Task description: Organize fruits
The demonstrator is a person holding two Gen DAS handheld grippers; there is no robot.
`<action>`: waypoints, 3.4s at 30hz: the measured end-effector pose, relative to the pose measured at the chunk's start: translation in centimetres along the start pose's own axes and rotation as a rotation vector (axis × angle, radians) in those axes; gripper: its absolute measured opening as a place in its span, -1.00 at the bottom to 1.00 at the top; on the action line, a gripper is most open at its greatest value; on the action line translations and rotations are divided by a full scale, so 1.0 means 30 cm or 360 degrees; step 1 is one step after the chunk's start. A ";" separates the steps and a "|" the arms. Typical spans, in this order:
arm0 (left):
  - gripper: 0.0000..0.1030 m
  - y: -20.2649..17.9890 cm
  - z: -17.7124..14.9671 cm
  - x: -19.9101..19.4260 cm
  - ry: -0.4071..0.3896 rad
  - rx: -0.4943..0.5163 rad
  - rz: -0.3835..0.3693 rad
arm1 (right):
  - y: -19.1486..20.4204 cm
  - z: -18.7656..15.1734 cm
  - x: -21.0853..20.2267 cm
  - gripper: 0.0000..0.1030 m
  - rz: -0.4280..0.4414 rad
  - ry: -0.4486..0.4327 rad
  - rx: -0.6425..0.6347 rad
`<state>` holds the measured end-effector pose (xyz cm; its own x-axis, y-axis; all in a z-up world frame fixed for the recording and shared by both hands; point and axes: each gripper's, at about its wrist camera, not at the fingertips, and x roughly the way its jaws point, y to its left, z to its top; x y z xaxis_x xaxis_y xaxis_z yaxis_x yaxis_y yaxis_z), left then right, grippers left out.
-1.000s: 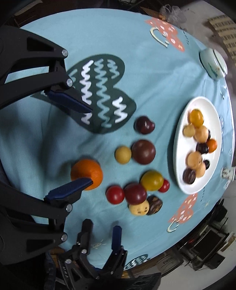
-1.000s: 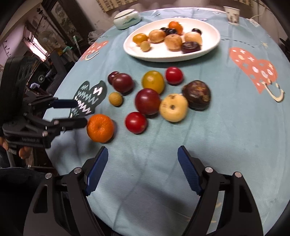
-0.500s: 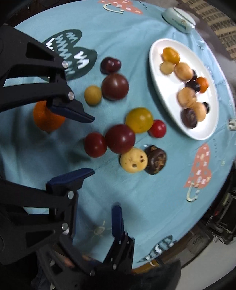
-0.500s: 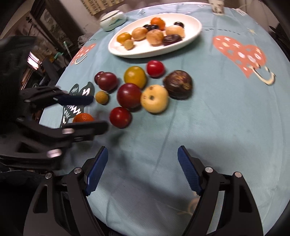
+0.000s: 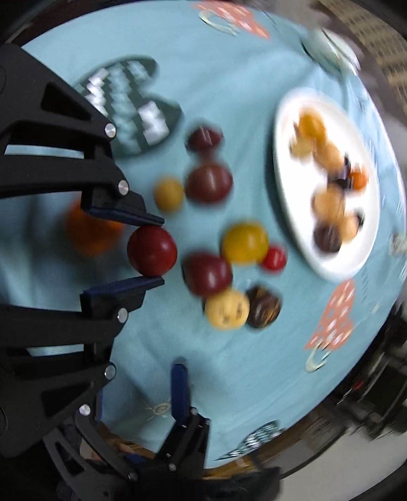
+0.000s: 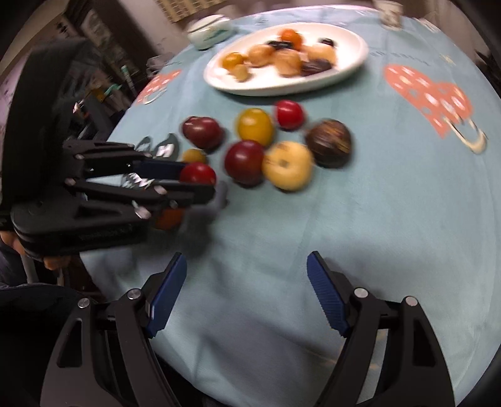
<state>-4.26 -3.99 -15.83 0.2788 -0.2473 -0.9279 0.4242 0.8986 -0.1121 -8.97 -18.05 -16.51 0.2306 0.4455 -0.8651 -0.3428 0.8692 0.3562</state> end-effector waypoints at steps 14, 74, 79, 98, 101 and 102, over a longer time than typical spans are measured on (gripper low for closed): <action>-0.38 0.288 -0.173 -0.168 -0.0118 -0.0435 0.0137 | 0.248 0.158 0.212 0.55 0.0155 0.0163 -0.0324; 0.24 0.270 0.481 -0.003 -0.0338 -0.0223 0.0228 | -0.241 0.773 -0.020 0.43 -0.0238 -0.0308 -0.0043; 0.27 0.309 0.371 -0.082 -0.0368 -0.0283 0.0268 | -0.233 0.555 -0.074 0.42 -0.0195 -0.0250 -0.0008; -0.07 0.114 0.020 0.073 -0.0036 -0.0146 0.0053 | -0.126 0.088 -0.069 0.43 -0.0110 -0.0056 0.0133; -0.38 0.109 0.033 0.115 0.0002 -0.0155 0.0059 | -0.119 0.072 -0.068 0.42 -0.0113 -0.0044 0.0114; -0.45 0.105 0.036 0.126 0.0025 -0.0152 0.0040 | -0.119 0.070 -0.067 0.42 -0.0110 -0.0038 0.0115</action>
<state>-0.93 -2.48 -19.31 0.2747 -0.2190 -0.9363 0.3330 0.9351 -0.1211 -6.31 -21.60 -15.29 0.2732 0.3883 -0.8801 -0.2588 0.9108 0.3215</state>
